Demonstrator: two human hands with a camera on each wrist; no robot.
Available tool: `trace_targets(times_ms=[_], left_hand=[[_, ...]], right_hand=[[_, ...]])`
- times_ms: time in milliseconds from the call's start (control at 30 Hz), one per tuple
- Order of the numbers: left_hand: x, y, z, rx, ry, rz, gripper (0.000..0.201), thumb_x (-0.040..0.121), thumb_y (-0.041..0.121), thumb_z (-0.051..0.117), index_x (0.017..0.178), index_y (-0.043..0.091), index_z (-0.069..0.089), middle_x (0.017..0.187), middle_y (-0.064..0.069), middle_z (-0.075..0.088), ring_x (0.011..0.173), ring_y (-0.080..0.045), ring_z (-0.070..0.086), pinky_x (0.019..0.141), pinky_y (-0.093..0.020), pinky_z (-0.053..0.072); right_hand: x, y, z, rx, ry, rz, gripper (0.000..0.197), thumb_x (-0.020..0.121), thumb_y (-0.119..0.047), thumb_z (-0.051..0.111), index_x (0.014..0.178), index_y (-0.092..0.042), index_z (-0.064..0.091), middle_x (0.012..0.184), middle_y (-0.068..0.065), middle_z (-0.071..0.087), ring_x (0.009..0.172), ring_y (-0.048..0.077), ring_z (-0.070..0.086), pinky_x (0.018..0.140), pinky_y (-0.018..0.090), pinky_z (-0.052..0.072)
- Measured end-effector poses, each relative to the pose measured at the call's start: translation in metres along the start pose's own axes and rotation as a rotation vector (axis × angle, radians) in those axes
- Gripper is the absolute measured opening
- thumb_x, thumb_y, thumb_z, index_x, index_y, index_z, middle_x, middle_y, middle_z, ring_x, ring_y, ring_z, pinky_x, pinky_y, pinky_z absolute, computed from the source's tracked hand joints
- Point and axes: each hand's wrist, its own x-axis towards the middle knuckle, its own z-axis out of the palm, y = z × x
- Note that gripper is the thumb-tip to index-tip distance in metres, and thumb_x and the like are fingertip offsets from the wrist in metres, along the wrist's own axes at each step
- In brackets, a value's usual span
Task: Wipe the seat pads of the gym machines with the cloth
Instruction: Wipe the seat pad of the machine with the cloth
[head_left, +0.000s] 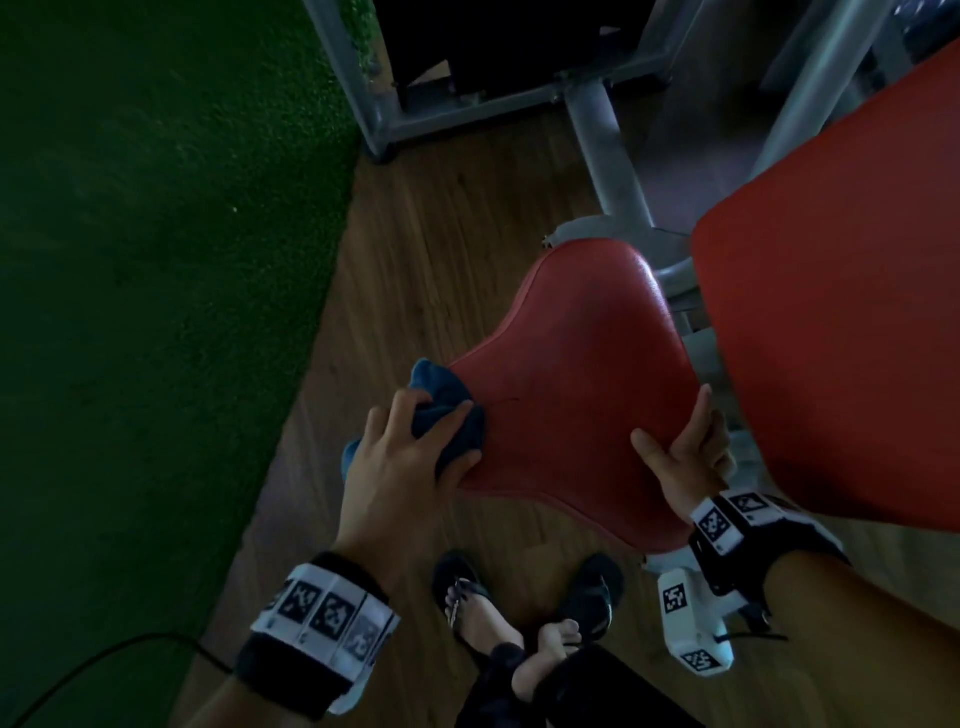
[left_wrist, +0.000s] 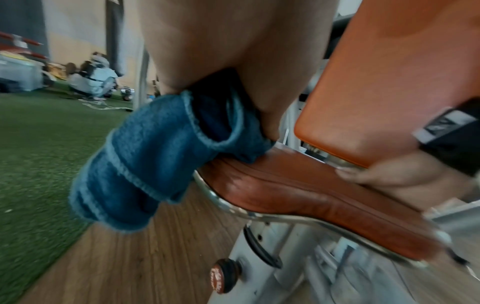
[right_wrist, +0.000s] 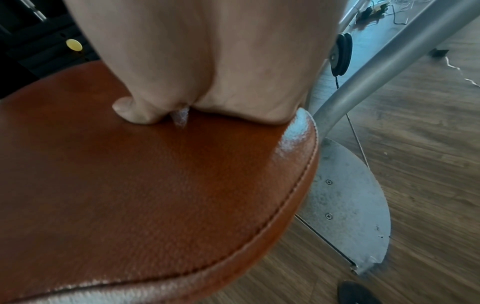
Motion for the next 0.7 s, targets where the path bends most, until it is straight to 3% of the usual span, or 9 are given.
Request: trace_targets(times_ms=[167, 300, 367, 500, 700], left_hand=[[-0.009, 0.011, 0.007, 0.091, -0.001, 0.038, 0.048, 0.088, 0.045, 0.059, 0.133, 0.028, 0.058, 0.129, -0.006, 0.048, 0.1, -0.027, 0.046, 0.077, -0.042, 0.049], [0.002, 0.016, 0.011, 0.155, 0.009, 0.032, 0.049, 0.087, 0.046, 0.064, 0.133, 0.028, 0.058, 0.13, -0.007, 0.048, 0.103, -0.03, 0.046, 0.076, -0.044, 0.048], [0.008, 0.018, 0.012, 0.158, 0.005, 0.012, 0.049, 0.087, 0.046, 0.064, 0.133, 0.029, 0.058, 0.131, -0.006, 0.047, 0.104, -0.031, 0.046, 0.077, -0.045, 0.048], [-0.001, 0.027, 0.011, 0.141, 0.005, -0.062, 0.049, 0.088, 0.046, 0.062, 0.133, 0.029, 0.056, 0.131, -0.005, 0.046, 0.104, -0.03, 0.046, 0.077, -0.044, 0.046], [0.001, 0.035, 0.014, 0.091, 0.009, -0.148, 0.044, 0.09, 0.046, 0.058, 0.133, 0.036, 0.055, 0.131, 0.0, 0.042, 0.107, -0.029, 0.041, 0.081, -0.045, 0.042]], right_hand=[[0.001, 0.003, 0.0, -0.002, -0.001, -0.005, 0.109, 0.063, -0.071, 0.048, 0.145, -0.047, -0.02, 0.159, 0.003, -0.013, 0.143, 0.041, 0.003, 0.113, 0.063, 0.011], [0.002, 0.004, -0.001, -0.008, 0.0, -0.014, 0.106, 0.073, -0.068, 0.055, 0.146, -0.045, -0.019, 0.159, 0.004, -0.013, 0.143, 0.041, 0.003, 0.113, 0.062, 0.009], [0.002, 0.002, -0.001, -0.01, -0.002, -0.006, 0.107, 0.07, -0.07, 0.052, 0.146, -0.045, -0.02, 0.159, 0.004, -0.014, 0.144, 0.04, 0.003, 0.114, 0.06, 0.008], [0.002, 0.002, -0.002, -0.009, -0.001, -0.003, 0.099, 0.086, -0.056, 0.057, 0.146, -0.043, -0.021, 0.159, 0.005, -0.015, 0.145, 0.038, 0.002, 0.115, 0.058, 0.007], [0.001, 0.001, -0.003, 0.007, -0.013, -0.007, 0.1, 0.085, -0.058, 0.057, 0.147, -0.043, -0.02, 0.159, 0.004, -0.015, 0.145, 0.036, 0.0, 0.114, 0.057, 0.004]])
